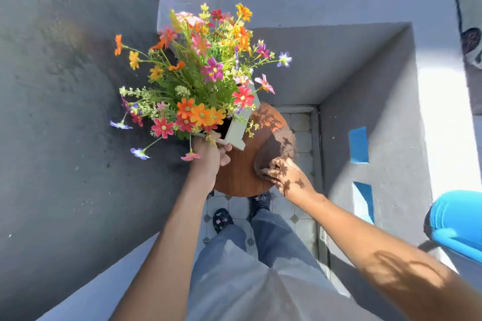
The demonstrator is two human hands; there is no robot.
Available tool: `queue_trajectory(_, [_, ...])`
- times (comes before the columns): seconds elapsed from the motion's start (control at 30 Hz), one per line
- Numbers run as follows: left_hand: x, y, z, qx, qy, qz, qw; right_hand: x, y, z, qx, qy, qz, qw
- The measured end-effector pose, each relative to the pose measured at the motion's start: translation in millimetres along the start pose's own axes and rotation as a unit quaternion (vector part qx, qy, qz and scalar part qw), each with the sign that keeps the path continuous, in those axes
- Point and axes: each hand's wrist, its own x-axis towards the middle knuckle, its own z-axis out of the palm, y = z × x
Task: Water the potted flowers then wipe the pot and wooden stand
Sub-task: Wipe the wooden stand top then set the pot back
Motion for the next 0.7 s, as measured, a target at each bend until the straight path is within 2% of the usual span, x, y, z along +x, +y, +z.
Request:
queue_trajectory(0.03, [-1, -7, -2, 0.014, 0.004, 0.001, 1.0, 0, -2, -2, 0.033, -0.004, -0.027, 0.999])
queue_trajectory(0.07, [-5, -15, -2, 0.029, 0.012, 0.006, 0.999, -1, 0, -4, 0.061, 0.025, -0.041, 0.997])
queue_trajectory(0.17, [-9, -30, 5, 0.045, 0.048, -0.001, 0.998, 5, 4, -1, 0.077, 0.141, -0.009, 0.987])
queue_trajectory(0.23, [-12, -36, 11, 0.043, 0.074, -0.025, 0.996, 4, -6, -4, 0.172, 0.171, 0.017, 0.97])
queue_trajectory(0.3, [-18, -49, 13, 0.07, 0.08, -0.026, 0.994, 5, -19, -9, 0.289, 0.217, 0.074, 0.929])
queue_trajectory(0.4, [-25, -70, 13, 0.106, 0.059, -0.034, 0.992, 1, -40, -24, 0.486, 0.276, 0.133, 0.818])
queue_trajectory(0.43, [-27, -73, 15, 0.124, 0.049, -0.036, 0.99, -1, -44, -28, 0.517, 0.297, 0.147, 0.789])
queue_trajectory(0.47, [-26, -78, 19, 0.12, 0.053, -0.024, 0.991, -6, -47, -32, 0.527, 0.308, 0.166, 0.774])
queue_trajectory(0.57, [-26, -90, 31, 0.101, 0.079, 0.009, 0.992, -20, -49, -41, 0.514, 0.326, 0.2, 0.768])
queue_trajectory(0.7, [-46, -94, 44, 0.128, 0.015, 0.02, 0.991, -41, -40, -41, 0.473, 0.364, 0.231, 0.768])
